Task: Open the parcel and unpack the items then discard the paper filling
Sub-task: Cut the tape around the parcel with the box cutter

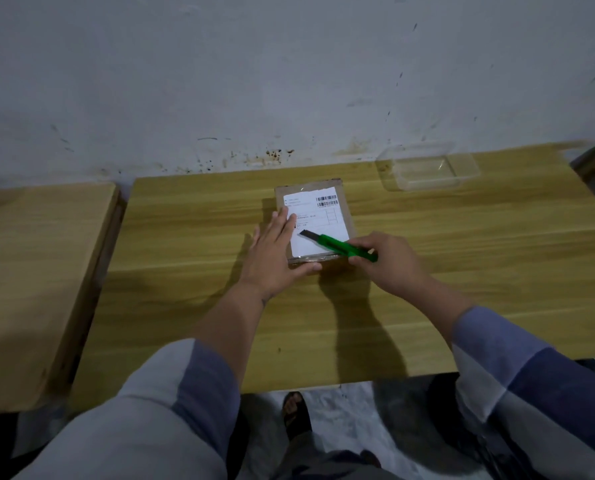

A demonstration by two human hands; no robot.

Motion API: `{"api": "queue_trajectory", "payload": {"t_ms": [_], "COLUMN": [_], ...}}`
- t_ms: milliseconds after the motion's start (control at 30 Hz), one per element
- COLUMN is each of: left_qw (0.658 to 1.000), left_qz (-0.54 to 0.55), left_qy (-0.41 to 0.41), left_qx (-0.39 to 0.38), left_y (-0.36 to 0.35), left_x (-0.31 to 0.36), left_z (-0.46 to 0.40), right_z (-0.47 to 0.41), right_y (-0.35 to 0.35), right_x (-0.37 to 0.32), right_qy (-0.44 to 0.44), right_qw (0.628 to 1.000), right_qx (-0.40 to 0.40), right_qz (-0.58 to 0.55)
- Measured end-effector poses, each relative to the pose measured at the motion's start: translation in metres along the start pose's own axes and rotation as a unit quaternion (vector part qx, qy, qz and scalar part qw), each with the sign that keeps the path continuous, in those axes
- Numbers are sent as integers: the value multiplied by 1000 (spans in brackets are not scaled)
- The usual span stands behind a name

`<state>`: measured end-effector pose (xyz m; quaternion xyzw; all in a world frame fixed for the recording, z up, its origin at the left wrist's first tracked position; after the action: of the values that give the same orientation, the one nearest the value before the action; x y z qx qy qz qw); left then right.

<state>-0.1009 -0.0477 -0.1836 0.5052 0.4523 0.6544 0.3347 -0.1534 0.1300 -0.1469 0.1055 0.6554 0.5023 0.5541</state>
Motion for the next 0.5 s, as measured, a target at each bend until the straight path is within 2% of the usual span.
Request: {"api": "queue_trajectory", "payload": {"t_ms": [100,200,500], "left_qw": [999,998,997], "left_qz": [-14,-25,-54], "left_qy": [-32,-45,-34], "left_qx": [-23,-38,-44], "left_y": [5,7,6], "left_x": [-4,-6,-5], "left_z": [-1,-1,0], "right_z": [5,7,8], "right_y": [4,0,6], "right_x": [-14,-30,-50], "right_qy": [65,135,183], "right_qw": [991,964,940], "right_qx": [-4,-11,3], "right_qz": [118,229,286]}}
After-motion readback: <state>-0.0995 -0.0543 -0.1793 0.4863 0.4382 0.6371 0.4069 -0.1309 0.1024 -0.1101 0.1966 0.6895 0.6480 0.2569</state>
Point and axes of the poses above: each hand's wrist, its own z-axis away from the middle knuckle, its own y-axis out of the back of the hand, x = y × z, the point moved 8 cm from there along -z, towards the middle knuckle, and after that the axes turned 7 degrees about y, right-handed, at the moved point
